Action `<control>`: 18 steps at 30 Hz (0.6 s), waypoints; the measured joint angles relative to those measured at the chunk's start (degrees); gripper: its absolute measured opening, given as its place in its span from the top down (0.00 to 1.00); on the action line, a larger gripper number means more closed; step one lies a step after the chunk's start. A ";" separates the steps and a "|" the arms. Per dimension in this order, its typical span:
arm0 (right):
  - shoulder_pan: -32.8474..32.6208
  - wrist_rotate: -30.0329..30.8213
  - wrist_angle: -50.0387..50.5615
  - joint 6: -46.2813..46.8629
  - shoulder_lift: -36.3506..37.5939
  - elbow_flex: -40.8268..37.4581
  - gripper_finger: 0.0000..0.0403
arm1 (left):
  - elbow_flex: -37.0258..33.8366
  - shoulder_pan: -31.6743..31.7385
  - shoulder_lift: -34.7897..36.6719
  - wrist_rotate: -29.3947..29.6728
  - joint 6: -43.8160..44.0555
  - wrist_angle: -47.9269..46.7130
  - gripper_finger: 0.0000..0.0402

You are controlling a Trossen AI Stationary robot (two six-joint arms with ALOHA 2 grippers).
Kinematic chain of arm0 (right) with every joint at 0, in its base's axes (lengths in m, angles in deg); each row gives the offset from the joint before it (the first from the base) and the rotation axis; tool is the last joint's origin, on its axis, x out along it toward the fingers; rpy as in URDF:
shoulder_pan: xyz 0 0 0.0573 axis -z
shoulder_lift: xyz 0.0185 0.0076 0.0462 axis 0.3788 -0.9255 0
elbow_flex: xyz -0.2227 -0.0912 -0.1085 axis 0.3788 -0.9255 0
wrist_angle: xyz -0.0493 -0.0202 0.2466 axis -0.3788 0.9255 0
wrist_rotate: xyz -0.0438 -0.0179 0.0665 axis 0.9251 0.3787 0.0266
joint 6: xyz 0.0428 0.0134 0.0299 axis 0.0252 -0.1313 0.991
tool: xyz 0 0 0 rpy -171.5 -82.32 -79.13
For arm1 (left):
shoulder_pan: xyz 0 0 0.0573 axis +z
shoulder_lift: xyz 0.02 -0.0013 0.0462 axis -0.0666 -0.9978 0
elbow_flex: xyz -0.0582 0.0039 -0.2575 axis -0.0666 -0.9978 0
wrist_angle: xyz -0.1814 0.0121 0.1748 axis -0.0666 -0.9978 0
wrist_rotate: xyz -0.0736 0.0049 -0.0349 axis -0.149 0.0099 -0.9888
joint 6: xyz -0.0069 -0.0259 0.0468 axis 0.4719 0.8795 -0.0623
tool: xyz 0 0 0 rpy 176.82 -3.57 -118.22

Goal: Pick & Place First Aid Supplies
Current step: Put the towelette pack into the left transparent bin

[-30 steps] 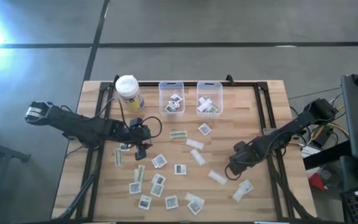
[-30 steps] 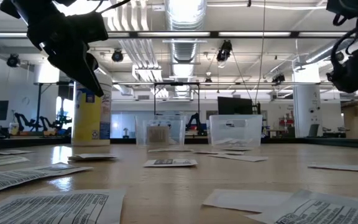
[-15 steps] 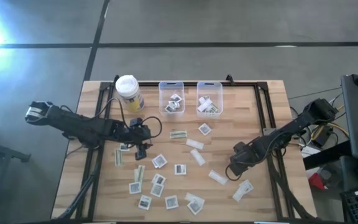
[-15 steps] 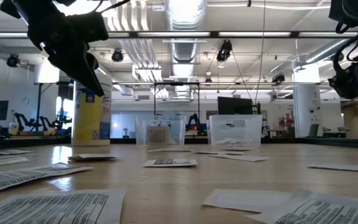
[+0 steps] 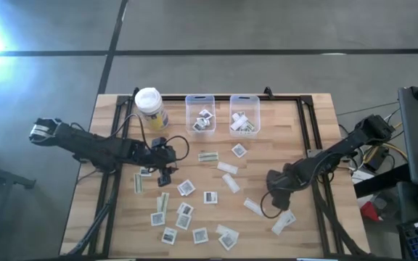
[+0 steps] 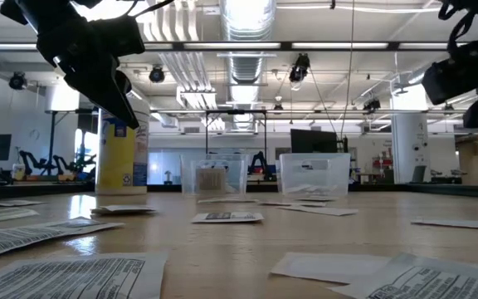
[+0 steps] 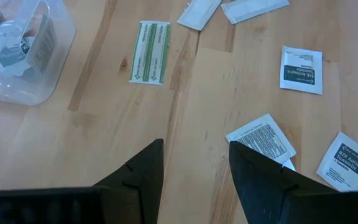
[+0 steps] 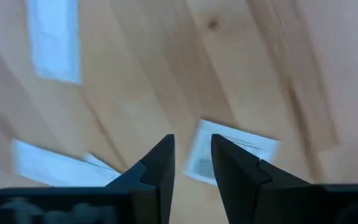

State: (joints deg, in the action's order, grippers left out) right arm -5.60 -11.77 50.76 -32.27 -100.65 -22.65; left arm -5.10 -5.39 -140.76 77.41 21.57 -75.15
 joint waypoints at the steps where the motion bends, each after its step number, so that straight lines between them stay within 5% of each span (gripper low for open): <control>1: 0.00 0.07 0.17 -1.94 0.00 -0.12 0.75 | 0.00 0.00 0.00 0.00 0.00 0.00 0.57; 18: -0.02 2.97 -1.64 -15.38 0.00 -1.24 0.67 | 0.00 0.02 0.00 0.02 0.00 0.00 0.57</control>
State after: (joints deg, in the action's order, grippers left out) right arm -5.62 -8.81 49.12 -47.65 -100.65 -23.89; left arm -5.10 -5.37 -140.76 77.43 21.57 -75.15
